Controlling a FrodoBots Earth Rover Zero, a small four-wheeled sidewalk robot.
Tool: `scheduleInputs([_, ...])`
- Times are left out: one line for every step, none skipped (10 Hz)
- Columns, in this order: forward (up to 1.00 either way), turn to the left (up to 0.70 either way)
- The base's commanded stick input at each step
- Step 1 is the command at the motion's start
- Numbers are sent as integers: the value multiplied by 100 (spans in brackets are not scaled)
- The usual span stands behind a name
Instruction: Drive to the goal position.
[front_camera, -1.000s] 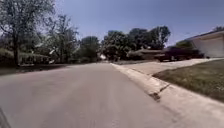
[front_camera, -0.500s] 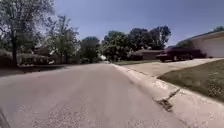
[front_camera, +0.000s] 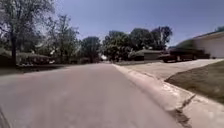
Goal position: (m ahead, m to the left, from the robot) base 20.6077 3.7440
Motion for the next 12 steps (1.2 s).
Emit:
scheduleInputs([70, 0])
scheduleInputs([70, 0])
scheduleInputs([70, 0])
scheduleInputs([70, 0])
scheduleInputs([70, 0])
scheduleInputs([70, 0])
scheduleInputs([70, 0])
scheduleInputs([70, 0])
scheduleInputs([70, 0])
scheduleInputs([70, 0])
scheduleInputs([70, 0])
scheduleInputs([70, 0])
